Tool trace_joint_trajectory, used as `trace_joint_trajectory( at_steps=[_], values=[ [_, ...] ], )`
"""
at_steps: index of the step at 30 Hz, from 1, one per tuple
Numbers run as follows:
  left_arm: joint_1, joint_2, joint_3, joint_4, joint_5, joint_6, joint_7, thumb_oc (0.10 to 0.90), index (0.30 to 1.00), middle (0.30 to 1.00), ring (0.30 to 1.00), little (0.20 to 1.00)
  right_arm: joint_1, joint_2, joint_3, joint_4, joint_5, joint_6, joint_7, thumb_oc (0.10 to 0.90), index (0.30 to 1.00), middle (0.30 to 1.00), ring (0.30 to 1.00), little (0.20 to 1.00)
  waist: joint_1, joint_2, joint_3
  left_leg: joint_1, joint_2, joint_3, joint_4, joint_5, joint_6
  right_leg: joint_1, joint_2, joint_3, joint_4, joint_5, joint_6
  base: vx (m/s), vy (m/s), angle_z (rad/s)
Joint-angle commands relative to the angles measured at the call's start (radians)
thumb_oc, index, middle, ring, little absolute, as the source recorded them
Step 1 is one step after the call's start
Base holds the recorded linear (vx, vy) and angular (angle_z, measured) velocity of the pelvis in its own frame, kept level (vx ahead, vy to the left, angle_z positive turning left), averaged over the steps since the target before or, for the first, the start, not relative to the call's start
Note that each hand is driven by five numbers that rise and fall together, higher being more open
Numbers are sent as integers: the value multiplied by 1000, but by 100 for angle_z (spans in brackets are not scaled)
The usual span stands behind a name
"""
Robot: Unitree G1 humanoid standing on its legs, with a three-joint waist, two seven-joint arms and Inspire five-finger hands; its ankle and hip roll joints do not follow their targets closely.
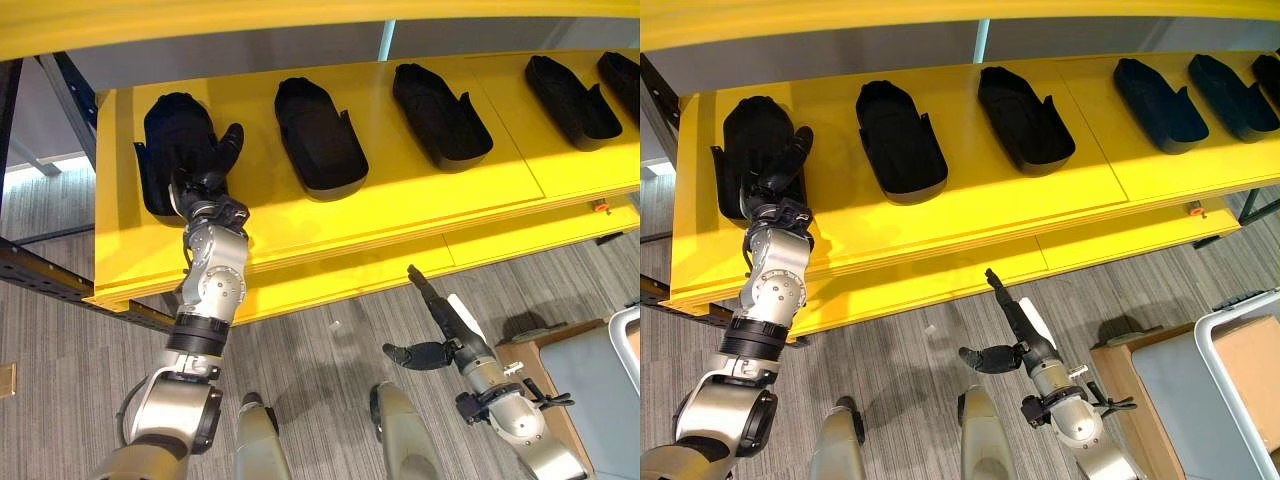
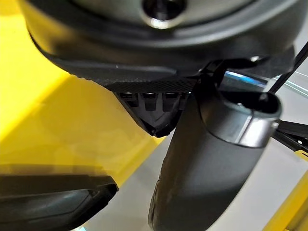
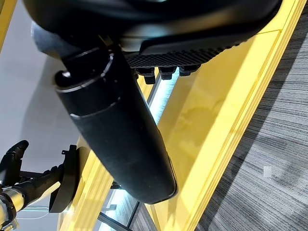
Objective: Move parts from the plastic box to the shelf.
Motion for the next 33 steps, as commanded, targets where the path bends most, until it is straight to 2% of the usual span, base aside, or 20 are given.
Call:
trace_joint_trajectory(
  at_steps=[1,10,14,17,20,24,25,27,29,31,32,33],
  values=[
    [-183,29,-65,-67,23,-102,-52,900,1000,1000,1000,1000,-24,-31,-9,-111,35,-71,-12,900,1000,1000,1000,1000,12,1,-90,7,8,28,53,-33,74,27,4,10,-62,73,-40,0,0,0],
    [-199,65,-80,-119,41,-109,-54,900,1000,1000,1000,1000,-34,-32,-15,-112,39,-69,-5,900,1000,1000,1000,1000,17,5,-93,2,8,26,54,-32,77,26,4,8,-62,73,-41,0,0,0],
    [-198,141,-95,-179,159,-76,-57,900,1000,1000,1000,1000,-38,-40,-34,-117,41,-75,1,900,1000,1000,1000,1000,20,9,-92,-2,5,25,57,-31,77,20,2,6,-57,74,-42,0,0,0],
    [-190,155,-91,-183,178,-78,-55,900,1000,1000,1000,1000,-38,-41,-39,-118,44,-77,5,900,1000,1000,1000,1000,21,10,-92,-3,5,25,60,-32,78,19,2,6,-55,74,-43,0,0,0],
    [-186,254,-92,-198,330,-38,-60,900,1000,1000,1000,1000,-36,-45,-57,-110,60,-94,25,900,1000,1000,1000,1000,24,15,-92,-8,4,26,62,-31,78,14,1,3,-53,74,-44,0,0,0],
    [-175,293,-95,-212,382,-29,-68,900,1000,1000,1000,1000,-36,-47,-64,-108,68,-100,32,900,1000,1000,1000,1000,25,18,-92,-11,4,26,64,-31,78,11,1,1,-52,74,-45,0,0,0],
    [-148,348,-95,-240,445,-22,-93,900,1000,1000,1000,1000,-32,-49,-75,-110,80,-110,41,900,1000,1000,1000,1000,28,20,-94,-12,5,26,62,-30,78,10,2,0,-52,74,-45,0,0,0],
    [-105,398,-89,-277,520,-5,-113,900,1000,1000,1000,1000,-29,-49,-84,-108,87,-117,50,900,1000,1000,1000,1000,30,22,-95,-15,5,26,64,-30,78,7,2,0,-53,74,-43,0,0,0],
    [-49,481,-85,-317,618,14,-167,900,1000,1000,1000,1000,-23,-49,-100,-108,98,-127,62,900,1000,1000,1000,1000,33,25,-97,-17,6,25,63,-28,78,6,2,0,-54,75,-43,0,0,0],
    [-2,539,-82,-367,699,28,-198,900,1000,1000,1000,1000,-22,-50,-107,-105,104,-132,71,900,1000,1000,1000,1000,38,27,-96,-19,6,25,62,-27,78,5,1,-1,-55,76,-43,0,0,0],
    [0,539,-80,-368,699,28,-198,900,1000,1000,1000,1000,-22,-50,-106,-105,104,-132,71,900,1000,1000,1000,1000,37,27,-96,-19,6,25,62,-28,78,5,1,-1,-55,76,-43,0,0,0],
    [104,612,-38,-437,784,35,-239,900,1000,1000,1000,1000,-16,-45,-119,-104,112,-137,85,900,1000,1000,1000,1000,45,30,-97,-21,7,25,63,-28,78,5,2,-1,-56,76,-43,0,0,0]
  ],
)
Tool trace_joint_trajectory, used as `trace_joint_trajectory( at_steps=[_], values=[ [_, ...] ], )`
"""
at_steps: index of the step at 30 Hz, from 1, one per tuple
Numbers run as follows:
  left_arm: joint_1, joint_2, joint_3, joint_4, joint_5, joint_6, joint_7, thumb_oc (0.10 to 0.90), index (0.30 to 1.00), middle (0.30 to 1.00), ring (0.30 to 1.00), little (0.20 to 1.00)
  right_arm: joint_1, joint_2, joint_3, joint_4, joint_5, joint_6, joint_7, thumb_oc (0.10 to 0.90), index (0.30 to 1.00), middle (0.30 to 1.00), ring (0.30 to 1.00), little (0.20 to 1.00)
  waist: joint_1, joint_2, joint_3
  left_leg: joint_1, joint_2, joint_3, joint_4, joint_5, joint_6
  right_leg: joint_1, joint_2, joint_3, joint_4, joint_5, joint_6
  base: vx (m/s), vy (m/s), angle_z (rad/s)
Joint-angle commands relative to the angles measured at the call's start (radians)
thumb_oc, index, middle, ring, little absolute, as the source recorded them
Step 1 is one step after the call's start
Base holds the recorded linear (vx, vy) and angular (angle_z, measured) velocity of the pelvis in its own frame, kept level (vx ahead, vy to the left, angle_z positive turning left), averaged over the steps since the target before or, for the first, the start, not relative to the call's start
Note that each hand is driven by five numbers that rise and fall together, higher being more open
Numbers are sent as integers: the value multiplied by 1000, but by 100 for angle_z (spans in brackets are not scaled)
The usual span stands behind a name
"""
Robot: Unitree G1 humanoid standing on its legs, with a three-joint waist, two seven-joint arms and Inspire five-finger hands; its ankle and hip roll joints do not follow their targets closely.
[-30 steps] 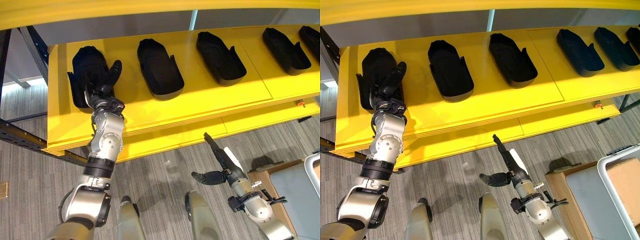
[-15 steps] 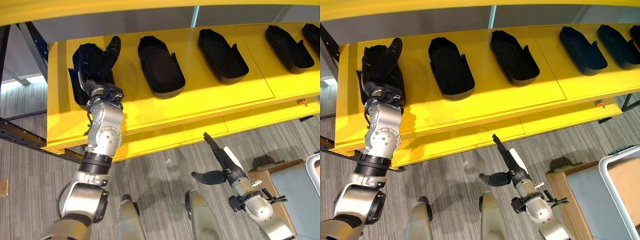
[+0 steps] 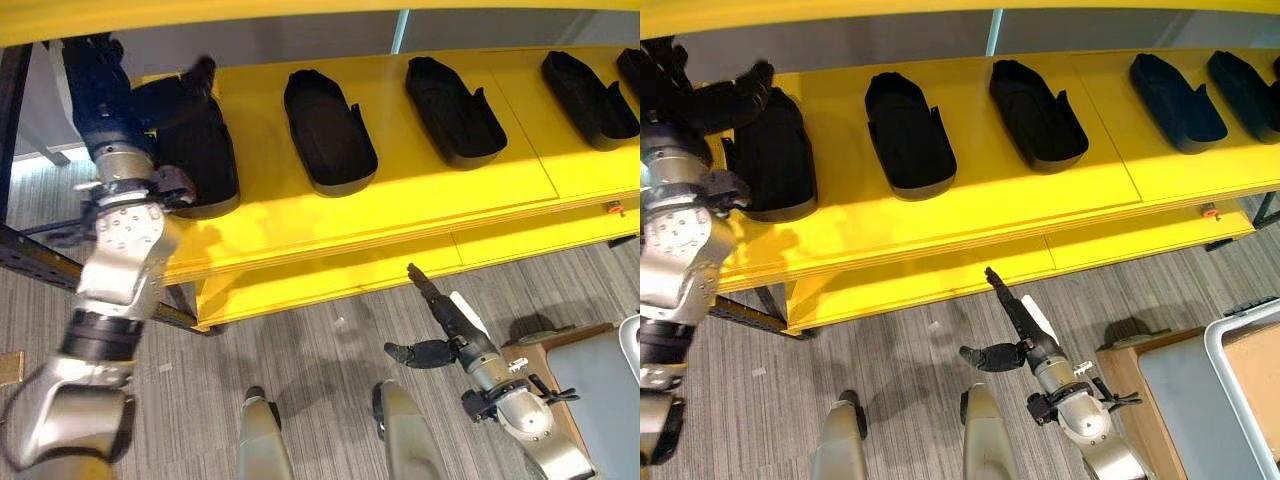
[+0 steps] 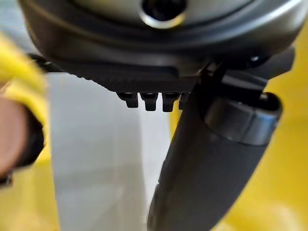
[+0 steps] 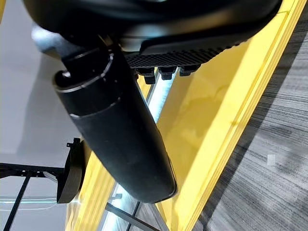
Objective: Move parts from the plastic box to the shelf.
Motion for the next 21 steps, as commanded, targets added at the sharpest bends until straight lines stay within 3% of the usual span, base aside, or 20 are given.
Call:
trace_joint_trajectory(
  at_steps=[1,4,5,6,11,21],
  values=[
    [51,149,43,-148,264,-37,-85,900,1000,1000,1000,1000,-19,-25,-61,-102,51,-123,10,900,1000,1000,1000,1000,3,20,-96,2,8,25,59,-29,78,33,3,-3,-70,81,-40,0,0,0],
    [256,200,153,-270,336,-44,-156,900,1000,1000,1000,1000,-9,-23,-85,-109,58,-124,22,900,1000,1000,1000,1000,12,22,-95,2,9,24,56,-30,79,32,5,0,-72,82,-40,0,0,0],
    [374,243,212,-347,423,-35,-206,900,1000,1000,1000,1000,0,-19,-107,-115,60,-123,30,900,1000,1000,1000,1000,23,22,-91,1,8,25,56,-31,80,33,3,-2,-75,80,-40,0,0,0],
    [385,242,223,-353,423,-33,-207,900,1000,1000,1000,1000,-1,-21,-103,-116,60,-123,30,900,1000,1000,1000,1000,20,23,-92,2,9,25,56,-31,80,33,3,-1,-75,80,-40,6,4,-4],
    [725,238,414,-545,458,-60,-322,900,1000,1000,1000,1000,9,-15,-134,-139,63,-118,50,900,1000,1000,1000,1000,39,26,-82,1,8,26,54,-32,81,38,1,0,-83,81,-41,2,1,1],
    [921,178,480,-667,396,-75,-396,900,1000,1000,1000,1000,9,-21,-134,-155,65,-121,59,900,1000,1000,1000,1000,49,27,-71,10,5,26,36,-27,83,48,0,-4,-100,89,-39,0,0,0]
  ],
)
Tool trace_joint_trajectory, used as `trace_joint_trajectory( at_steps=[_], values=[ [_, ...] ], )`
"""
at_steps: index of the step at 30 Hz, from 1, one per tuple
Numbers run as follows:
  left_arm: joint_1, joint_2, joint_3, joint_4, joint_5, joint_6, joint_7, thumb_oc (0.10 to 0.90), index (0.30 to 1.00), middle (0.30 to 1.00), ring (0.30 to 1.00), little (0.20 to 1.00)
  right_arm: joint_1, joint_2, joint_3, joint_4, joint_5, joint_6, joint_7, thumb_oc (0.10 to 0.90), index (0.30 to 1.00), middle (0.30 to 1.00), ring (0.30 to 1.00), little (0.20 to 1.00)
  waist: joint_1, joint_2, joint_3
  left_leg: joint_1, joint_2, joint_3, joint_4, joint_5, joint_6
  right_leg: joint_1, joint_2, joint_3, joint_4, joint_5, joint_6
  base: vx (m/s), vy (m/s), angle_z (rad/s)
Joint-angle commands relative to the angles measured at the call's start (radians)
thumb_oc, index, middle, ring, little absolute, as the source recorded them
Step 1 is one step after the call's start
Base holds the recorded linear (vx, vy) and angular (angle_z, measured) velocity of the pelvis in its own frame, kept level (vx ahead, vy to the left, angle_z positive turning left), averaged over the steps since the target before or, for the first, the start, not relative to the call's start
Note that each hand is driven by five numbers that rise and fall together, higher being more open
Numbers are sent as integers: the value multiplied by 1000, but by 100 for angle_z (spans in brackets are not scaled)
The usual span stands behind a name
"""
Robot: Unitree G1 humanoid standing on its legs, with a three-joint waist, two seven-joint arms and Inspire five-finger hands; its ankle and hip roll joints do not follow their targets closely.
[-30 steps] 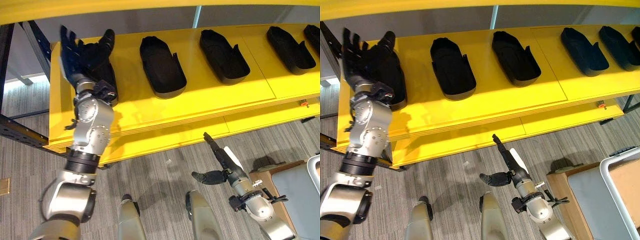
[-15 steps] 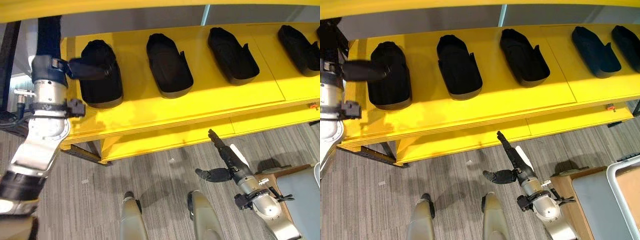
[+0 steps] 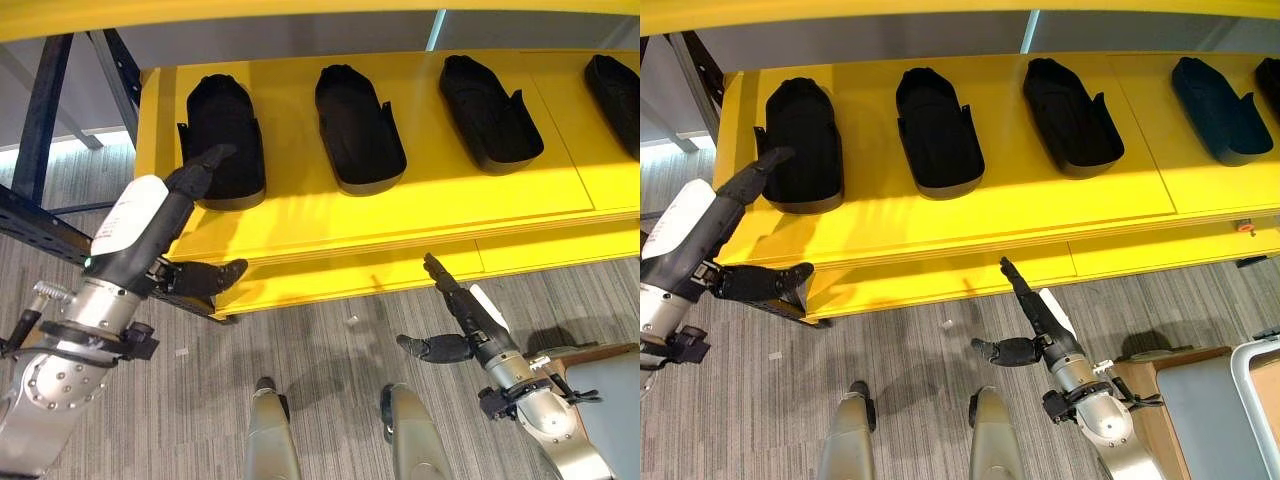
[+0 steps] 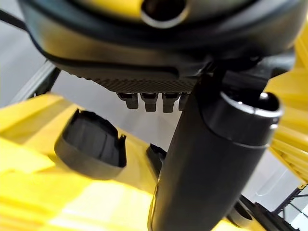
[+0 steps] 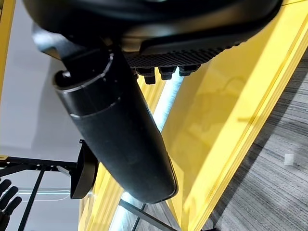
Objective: Move parts from the plastic box to the shelf.
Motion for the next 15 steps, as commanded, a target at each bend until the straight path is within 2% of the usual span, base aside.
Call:
trace_joint_trajectory(
  at_steps=[1,5,8,9,10,11,14,15],
  values=[
    [-23,-5,72,-67,-33,-93,23,900,1000,1000,1000,1000,-39,-32,-31,-107,48,-99,-5,900,1000,1000,1000,1000,-16,7,-75,21,5,27,40,-19,72,52,0,0,-91,94,-38,0,0,0],
    [-19,-53,17,-64,-57,-95,15,900,1000,1000,1000,1000,-42,-30,-23,-98,41,-100,-11,900,1000,1000,1000,1000,-15,7,-74,36,3,26,22,-11,71,66,-1,-3,-101,99,-37,0,0,0],
    [-9,-131,-104,-30,-227,-116,-26,900,1000,1000,1000,1000,-44,-27,-20,-90,51,-105,-15,900,1000,1000,1000,1000,-15,10,-76,66,5,27,-19,7,69,90,3,-7,-121,109,-35,-1,-10,1],
    [-11,-131,-105,-29,-227,-117,-27,900,1000,1000,1000,1000,-44,-27,-21,-90,51,-105,-15,900,1000,1000,1000,1000,-14,11,-77,65,5,27,-26,14,69,88,4,-7,-126,115,-36,2,-33,1],
    [-12,-158,-139,1,-298,-121,-36,900,1000,1000,1000,1000,-44,-25,-17,-91,62,-107,-13,900,1000,1000,1000,1000,-16,12,-79,79,6,26,-43,23,68,99,6,-10,-137,118,-36,29,-102,3],
    [-29,-245,-266,102,-450,-130,-55,900,1000,1000,1000,1000,-37,-27,0,-75,100,-120,-7,900,1000,1000,1000,1000,-19,14,-84,128,10,20,-106,52,60,147,15,-20,-173,122,-37,32,-103,7],
    [-40,-287,-323,159,-468,-126,-72,900,1000,1000,1000,1000,-29,-40,0,-68,93,-130,-11,900,1000,1000,1000,1000,-20,21,-87,167,18,10,-173,85,55,179,25,-34,-204,130,-39,36,-98,11],
    [-35,-324,-341,193,-531,-133,-79,900,1000,1000,1000,1000,-24,-44,-4,-67,89,-136,-15,900,1000,1000,1000,1000,-19,24,-88,191,26,6,-208,105,50,197,30,-42,-218,127,-40,28,-122,11]
  ],
)
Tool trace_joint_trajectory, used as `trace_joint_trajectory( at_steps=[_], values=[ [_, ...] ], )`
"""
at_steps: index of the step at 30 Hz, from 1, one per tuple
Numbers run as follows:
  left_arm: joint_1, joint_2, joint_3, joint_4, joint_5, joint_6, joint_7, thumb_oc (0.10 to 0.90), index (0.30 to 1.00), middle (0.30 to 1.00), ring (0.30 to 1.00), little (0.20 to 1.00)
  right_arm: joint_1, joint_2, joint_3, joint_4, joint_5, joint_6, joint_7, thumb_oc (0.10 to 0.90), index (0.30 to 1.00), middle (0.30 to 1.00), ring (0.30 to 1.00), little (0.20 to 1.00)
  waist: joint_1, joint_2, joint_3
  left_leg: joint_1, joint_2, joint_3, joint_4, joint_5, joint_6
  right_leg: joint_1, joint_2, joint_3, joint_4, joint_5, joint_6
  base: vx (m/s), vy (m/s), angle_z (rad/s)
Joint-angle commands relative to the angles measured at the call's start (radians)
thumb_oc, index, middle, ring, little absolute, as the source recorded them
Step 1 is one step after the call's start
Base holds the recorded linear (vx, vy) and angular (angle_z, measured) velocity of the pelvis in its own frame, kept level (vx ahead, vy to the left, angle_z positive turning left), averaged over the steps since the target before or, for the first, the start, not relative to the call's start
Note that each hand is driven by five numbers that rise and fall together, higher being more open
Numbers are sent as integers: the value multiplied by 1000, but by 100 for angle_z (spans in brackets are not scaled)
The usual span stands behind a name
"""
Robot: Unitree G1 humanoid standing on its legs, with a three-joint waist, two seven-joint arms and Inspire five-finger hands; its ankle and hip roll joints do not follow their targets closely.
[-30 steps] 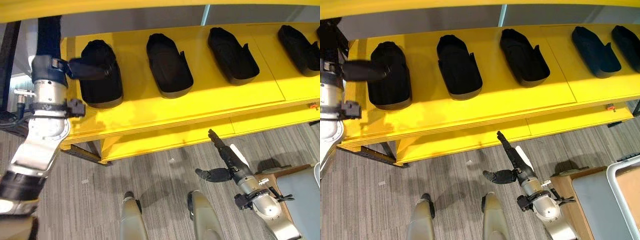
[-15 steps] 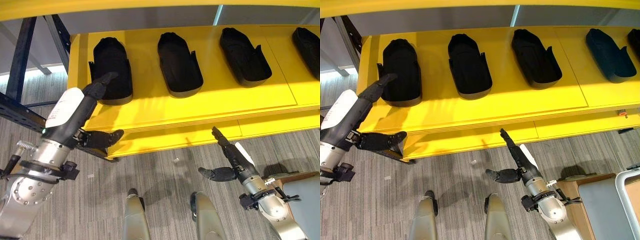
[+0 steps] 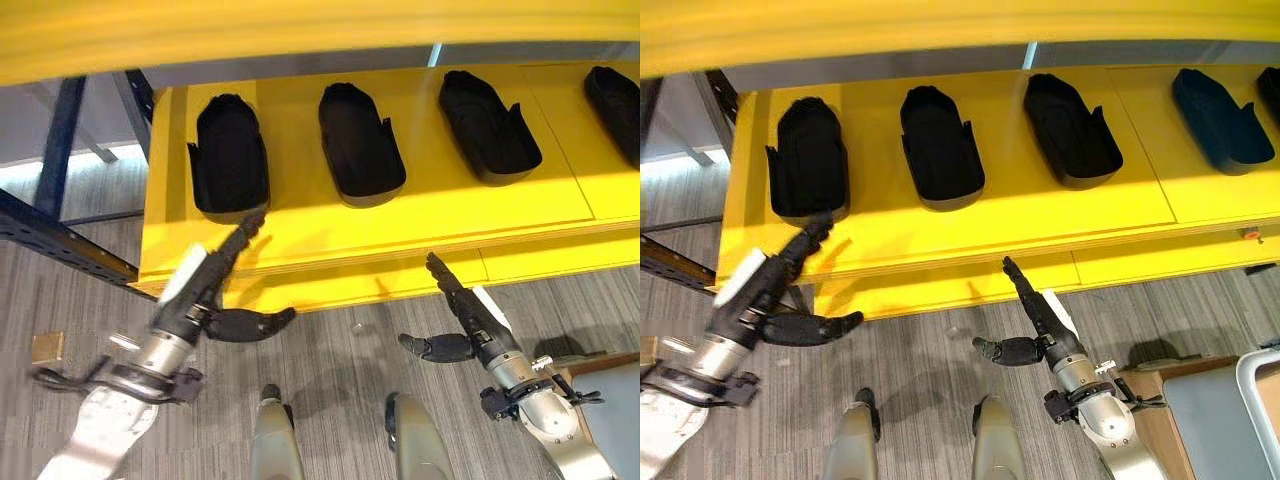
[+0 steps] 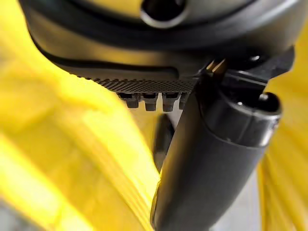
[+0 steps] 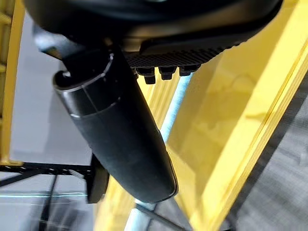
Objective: Move parts from the plastic box to the shelf.
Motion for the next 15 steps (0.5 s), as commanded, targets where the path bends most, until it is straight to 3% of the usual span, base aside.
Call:
trace_joint_trajectory(
  at_steps=[1,2,7,10,11,14,15],
  values=[
    [-22,-51,-4,-6,-178,-98,-18,900,1000,1000,1000,1000,-23,-38,-26,-71,37,-126,-21,900,1000,1000,1000,1000,-11,-8,-85,43,28,1,-59,57,55,58,33,-6,-112,105,-34,39,-137,8],
    [-11,-97,-18,24,-247,-87,-30,900,1000,1000,1000,1000,-18,-39,-26,-66,31,-130,-29,900,1000,1000,1000,1000,-9,-6,-87,72,37,-6,-99,73,55,75,44,-9,-124,102,-36,37,-145,8],
    [74,-188,23,45,-252,-107,-58,900,1000,1000,1000,1000,47,-28,-57,-50,103,-143,-1,900,1000,1000,1000,1000,0,8,-136,185,85,10,-301,178,48,144,97,-30,-243,118,-44,35,-118,2],
    [89,-226,33,66,-263,-119,-71,900,1000,1000,1000,1000,86,-36,-83,-53,107,-147,15,900,1000,1000,1000,1000,0,16,-163,203,98,21,-357,236,40,178,117,-47,-312,129,-52,0,-120,-7],
    [79,-240,35,77,-260,-130,-73,900,1000,1000,1000,1000,93,-34,-100,-40,113,-149,7,900,1000,1000,1000,1000,-2,17,-174,199,95,34,-367,279,34,199,120,-62,-357,144,-61,-49,-98,13],
    [84,-273,35,104,-281,-135,-72,900,1000,1000,1000,1000,99,-35,-117,-41,115,-149,2,900,1000,1000,1000,1000,-8,12,-176,198,74,64,-335,255,43,224,115,-72,-405,167,-63,-29,-33,23],
    [83,-287,31,123,-308,-131,-79,900,1000,1000,1000,1000,98,-31,-120,-29,124,-149,2,900,1000,1000,1000,1000,-6,7,-176,208,40,60,-321,226,49,244,106,-71,-437,182,-58,22,8,13]
  ],
)
